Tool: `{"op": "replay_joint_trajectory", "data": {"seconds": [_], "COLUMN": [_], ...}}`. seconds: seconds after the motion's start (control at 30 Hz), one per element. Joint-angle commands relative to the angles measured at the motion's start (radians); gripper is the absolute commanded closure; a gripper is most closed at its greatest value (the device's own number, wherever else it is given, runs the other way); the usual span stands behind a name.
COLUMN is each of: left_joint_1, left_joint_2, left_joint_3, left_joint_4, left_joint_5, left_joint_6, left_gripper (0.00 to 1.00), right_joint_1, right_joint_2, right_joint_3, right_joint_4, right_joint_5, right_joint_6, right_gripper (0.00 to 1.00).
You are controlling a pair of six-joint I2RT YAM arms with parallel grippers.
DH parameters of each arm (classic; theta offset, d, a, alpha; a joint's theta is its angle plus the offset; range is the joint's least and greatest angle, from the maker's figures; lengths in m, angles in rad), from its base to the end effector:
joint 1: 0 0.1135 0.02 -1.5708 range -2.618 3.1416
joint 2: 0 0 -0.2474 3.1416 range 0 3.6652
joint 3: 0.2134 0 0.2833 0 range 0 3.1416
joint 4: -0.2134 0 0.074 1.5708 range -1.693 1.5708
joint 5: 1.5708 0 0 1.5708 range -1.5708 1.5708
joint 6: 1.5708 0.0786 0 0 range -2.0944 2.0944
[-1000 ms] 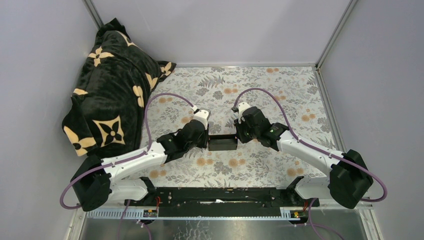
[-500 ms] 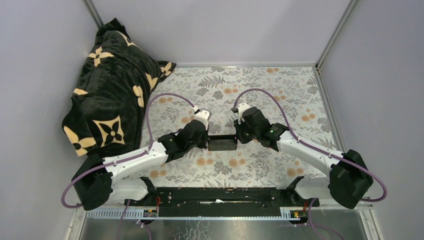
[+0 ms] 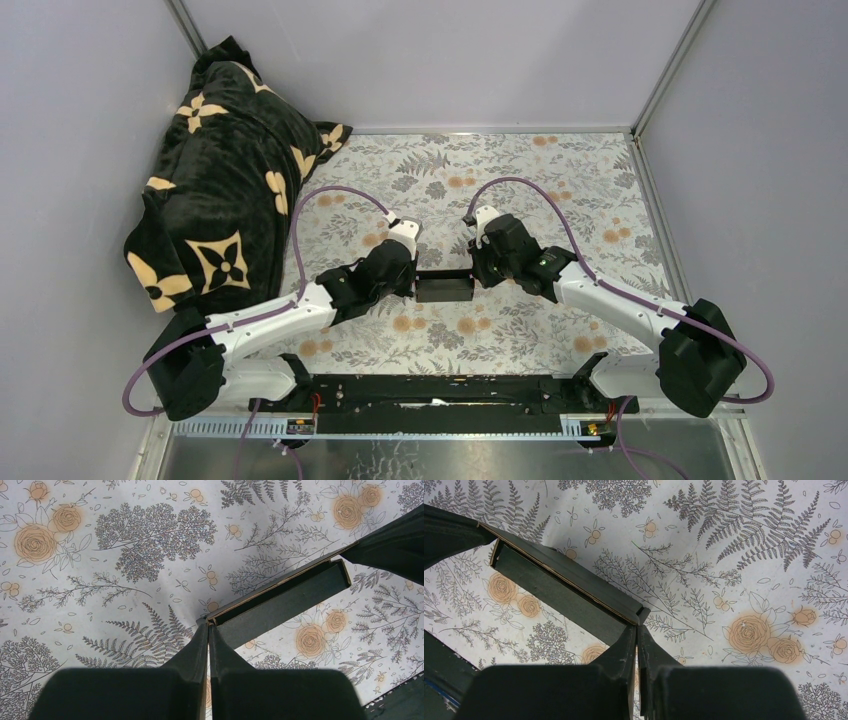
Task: Fold the paper box
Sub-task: Close the paper box at the center of the board.
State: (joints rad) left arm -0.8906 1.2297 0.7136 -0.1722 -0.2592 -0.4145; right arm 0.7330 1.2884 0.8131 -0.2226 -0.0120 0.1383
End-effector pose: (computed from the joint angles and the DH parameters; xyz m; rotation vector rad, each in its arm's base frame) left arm 0.2191 -0.2388 0.1669 0.3978 2.2295 -0.4142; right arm 0.2532 0.2293 0.1797 -0.6839 2.2097 0.4679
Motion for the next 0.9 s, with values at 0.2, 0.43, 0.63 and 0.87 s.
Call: {"op": "replay_joint_trajectory", "data": {"seconds": [0.2, 0.43, 0.63, 0.87], "left_joint_1": [-0.006, -0.005, -0.006, -0.005], "left_joint_2": [0.000, 0.005, 0.005, 0.002], "left_joint_3": [0.017, 0.022, 0.020, 0.018], "left_joint_4": [0.041, 0.038, 0.041, 0.043], "left_joint_5": [-0.020, -0.017, -0.008, -0.002], "left_joint_6": [0.010, 0.004, -0.009, -0.018], "left_gripper": [0.97, 0.98, 0.99, 0.99], "right_joint_1": [0.015, 0.020, 0.031, 0.047], "right_joint_2": [-0.032, -0.034, -0.025, -0.012], "right_joint_3": [0.017, 0.033, 0.046, 0.066], "right_joint_4": [0.022, 0.006, -0.007, -0.023], "right_joint_5": [0.004, 0.007, 0.037, 0.078], "right_joint_6": [-0.002, 0.001, 0.024, 0.059], "right_gripper": [1.00, 1.00, 1.00, 1.00]}}
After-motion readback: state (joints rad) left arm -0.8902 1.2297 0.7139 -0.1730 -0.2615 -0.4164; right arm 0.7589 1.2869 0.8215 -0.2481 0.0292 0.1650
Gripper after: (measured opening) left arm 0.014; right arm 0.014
